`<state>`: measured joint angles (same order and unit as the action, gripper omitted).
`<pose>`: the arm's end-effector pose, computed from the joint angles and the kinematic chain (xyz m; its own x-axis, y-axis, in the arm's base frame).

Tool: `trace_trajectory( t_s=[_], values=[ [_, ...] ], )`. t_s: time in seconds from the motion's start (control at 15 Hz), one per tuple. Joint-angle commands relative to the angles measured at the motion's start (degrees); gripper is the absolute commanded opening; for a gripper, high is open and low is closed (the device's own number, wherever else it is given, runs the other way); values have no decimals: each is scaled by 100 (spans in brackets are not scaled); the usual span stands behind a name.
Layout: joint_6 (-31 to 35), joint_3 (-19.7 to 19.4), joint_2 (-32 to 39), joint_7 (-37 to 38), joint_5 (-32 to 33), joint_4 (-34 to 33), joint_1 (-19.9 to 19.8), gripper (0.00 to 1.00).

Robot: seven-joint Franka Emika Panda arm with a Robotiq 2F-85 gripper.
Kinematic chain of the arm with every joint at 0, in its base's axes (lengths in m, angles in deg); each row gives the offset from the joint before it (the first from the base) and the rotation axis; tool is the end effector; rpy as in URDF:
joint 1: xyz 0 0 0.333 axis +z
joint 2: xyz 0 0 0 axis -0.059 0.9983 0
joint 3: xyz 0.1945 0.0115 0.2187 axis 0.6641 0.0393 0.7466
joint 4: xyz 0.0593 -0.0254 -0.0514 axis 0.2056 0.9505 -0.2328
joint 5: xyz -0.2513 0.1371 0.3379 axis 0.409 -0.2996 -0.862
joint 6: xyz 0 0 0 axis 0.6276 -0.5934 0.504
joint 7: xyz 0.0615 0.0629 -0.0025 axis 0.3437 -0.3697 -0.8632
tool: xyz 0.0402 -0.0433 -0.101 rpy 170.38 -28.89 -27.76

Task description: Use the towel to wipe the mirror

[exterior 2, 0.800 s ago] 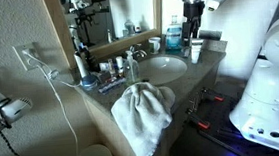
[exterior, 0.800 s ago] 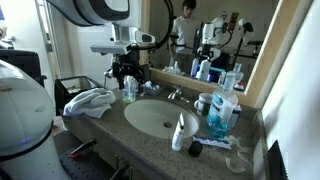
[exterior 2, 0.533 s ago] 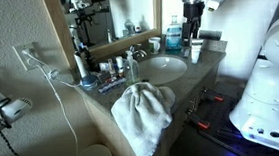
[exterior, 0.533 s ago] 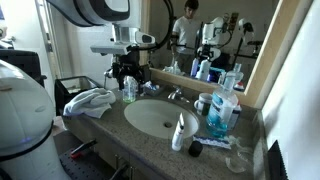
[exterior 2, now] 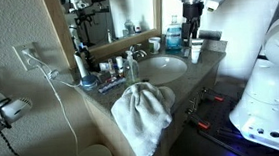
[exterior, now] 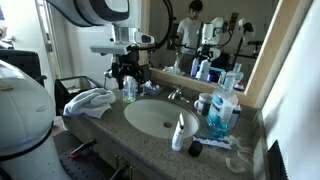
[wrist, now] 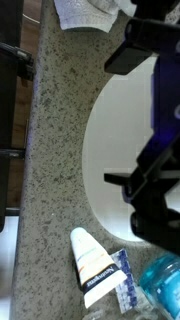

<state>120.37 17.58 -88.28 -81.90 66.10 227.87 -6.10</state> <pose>0.3634 -0.0433 0.3784 0.9965 0.0838 0.0030 0.0829 -0.9896 0.1174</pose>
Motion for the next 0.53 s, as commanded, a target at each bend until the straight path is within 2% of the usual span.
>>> trace_trajectory(
  t_s=[0.0, 0.47],
  values=[
    [270, 71, 341, -96, -104, -11, 283, 100],
    [1107, 312, 1062, -154, -680, -10, 1113, 100]
  ],
)
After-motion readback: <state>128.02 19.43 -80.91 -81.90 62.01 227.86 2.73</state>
